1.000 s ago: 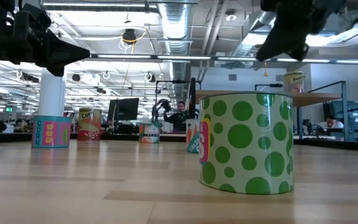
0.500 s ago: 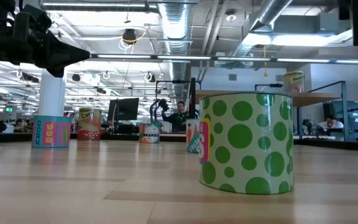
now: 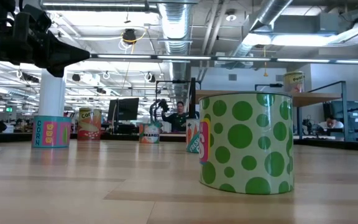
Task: Pick and place cans onto a shelf
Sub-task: Put the bottom large canned corn on the shelf
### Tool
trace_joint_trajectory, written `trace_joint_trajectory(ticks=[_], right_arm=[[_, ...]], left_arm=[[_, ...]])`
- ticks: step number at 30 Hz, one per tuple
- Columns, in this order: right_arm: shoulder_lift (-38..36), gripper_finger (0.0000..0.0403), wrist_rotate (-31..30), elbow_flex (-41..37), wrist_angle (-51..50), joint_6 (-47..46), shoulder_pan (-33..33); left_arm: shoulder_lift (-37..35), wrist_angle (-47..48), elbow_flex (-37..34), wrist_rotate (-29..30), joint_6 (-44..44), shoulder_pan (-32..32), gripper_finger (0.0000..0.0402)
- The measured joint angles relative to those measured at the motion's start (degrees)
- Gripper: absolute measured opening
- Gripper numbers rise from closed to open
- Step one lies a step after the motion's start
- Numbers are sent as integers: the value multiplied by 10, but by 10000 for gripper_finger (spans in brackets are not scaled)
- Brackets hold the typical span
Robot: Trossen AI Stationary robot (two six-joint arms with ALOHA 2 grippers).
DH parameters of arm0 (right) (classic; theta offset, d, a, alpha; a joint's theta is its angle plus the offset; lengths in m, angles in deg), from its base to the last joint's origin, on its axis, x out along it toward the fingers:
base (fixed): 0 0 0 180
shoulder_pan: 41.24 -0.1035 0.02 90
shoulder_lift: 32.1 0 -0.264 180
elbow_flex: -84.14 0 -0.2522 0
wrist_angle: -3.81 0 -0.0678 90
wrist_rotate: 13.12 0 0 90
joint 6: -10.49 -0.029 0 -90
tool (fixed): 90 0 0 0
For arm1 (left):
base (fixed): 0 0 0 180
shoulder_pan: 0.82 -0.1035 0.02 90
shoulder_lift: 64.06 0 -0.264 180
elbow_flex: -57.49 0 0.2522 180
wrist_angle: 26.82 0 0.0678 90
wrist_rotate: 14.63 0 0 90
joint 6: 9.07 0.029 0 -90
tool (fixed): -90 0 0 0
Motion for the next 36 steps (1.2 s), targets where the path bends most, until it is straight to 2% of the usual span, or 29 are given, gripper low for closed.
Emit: trace_joint_trajectory(ticks=[4, 9, 17, 23, 28, 32, 36], right_arm=[[31, 132, 35, 8, 2, -11, -11], [66, 167, 47, 47, -26, -2, -9], [117, 174, 84, 63, -71, 1, -5], [140, 163, 98, 65, -67, 16, -1], [149, 141, 111, 65, -59, 64, 10], [150, 101, 116, 65, -60, 104, 24], [141, 44, 103, 64, -58, 155, 36]], left_arm=[[0, -2, 0, 0, 0, 0, 0], [0, -3, 0, 0, 0, 0, 0], [0, -3, 0, 0, 0, 0, 0], [0, -4, 0, 0, -2, 0, 0], [0, -4, 0, 0, -3, 0, 0], [0, -4, 0, 0, -3, 0, 0], [0, -7, 0, 0, -9, 0, 0]])
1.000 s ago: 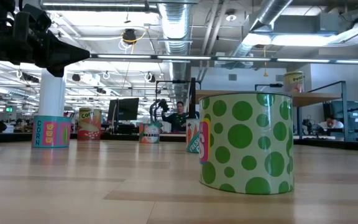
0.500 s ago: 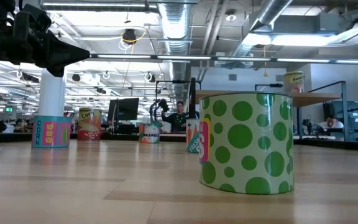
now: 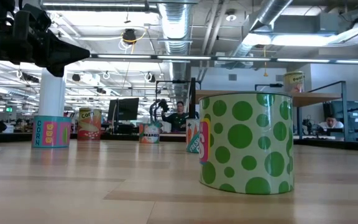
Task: Pick and place cans onto a shelf
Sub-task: Put the bottom large canned corn on the shelf
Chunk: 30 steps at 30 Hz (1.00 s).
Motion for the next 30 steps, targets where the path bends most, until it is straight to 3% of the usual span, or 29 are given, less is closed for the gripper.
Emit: trace_joint_trajectory(ticks=[4, 11, 30], right_arm=[[-16, 7, -39, -2, 0, 55, 15], [-49, 11, -67, -2, -11, 157, 78], [-53, 14, -199, -2, -15, 599, 318]], left_arm=[[0, 0, 0, 0, -5, 0, 0], [0, 0, 0, 0, -14, 0, 0], [0, 0, 0, 11, -19, 0, 0]])
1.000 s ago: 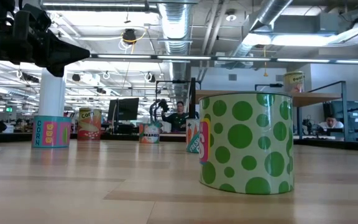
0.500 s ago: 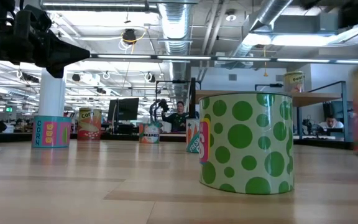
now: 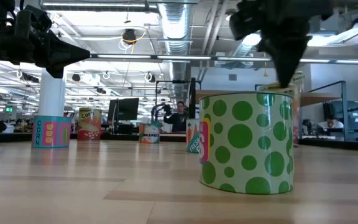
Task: Pick and place cans onto a shelf
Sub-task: Put the bottom large canned corn on the shelf
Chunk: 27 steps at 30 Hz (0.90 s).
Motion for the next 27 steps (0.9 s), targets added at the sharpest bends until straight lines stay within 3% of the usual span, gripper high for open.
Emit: trace_joint_trajectory(ticks=[8, 18, 23, 27], right_arm=[[0, 17, 3, 0, 74, 84, 57], [0, 21, 8, -31, 74, 95, 76], [0, 52, 2, -40, 81, 81, 76], [-1, 96, -46, -28, 73, 68, 67]], left_arm=[[0, 2, 0, 0, -2, 0, 0], [0, 11, 0, -12, -21, 1, 0], [0, 12, 0, -15, -21, 1, 0], [0, 12, 0, -15, -21, 1, 0]])
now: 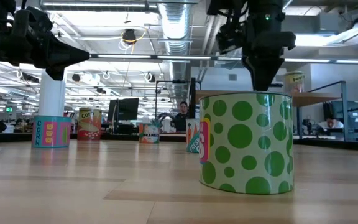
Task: Pick and place cans onto a shelf
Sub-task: Put the bottom large canned corn on the shelf
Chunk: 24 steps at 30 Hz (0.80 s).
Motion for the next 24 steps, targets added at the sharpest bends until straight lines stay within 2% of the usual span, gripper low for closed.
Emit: trace_joint_trajectory(ticks=[6, 12, 19, 24], right_arm=[[-2, 155, -10, 16, -50, 2, -12], [-1, 174, -32, 2, -28, -3, -26], [-1, 143, -37, -30, 10, -7, -26], [-1, 86, -52, -31, 14, -4, -26]], left_arm=[[0, 0, 0, 0, 0, 0, 0], [0, 0, 0, 0, 2, 0, 0], [0, 0, 0, 0, 4, 0, 0], [0, 0, 0, 0, 5, 0, 0]])
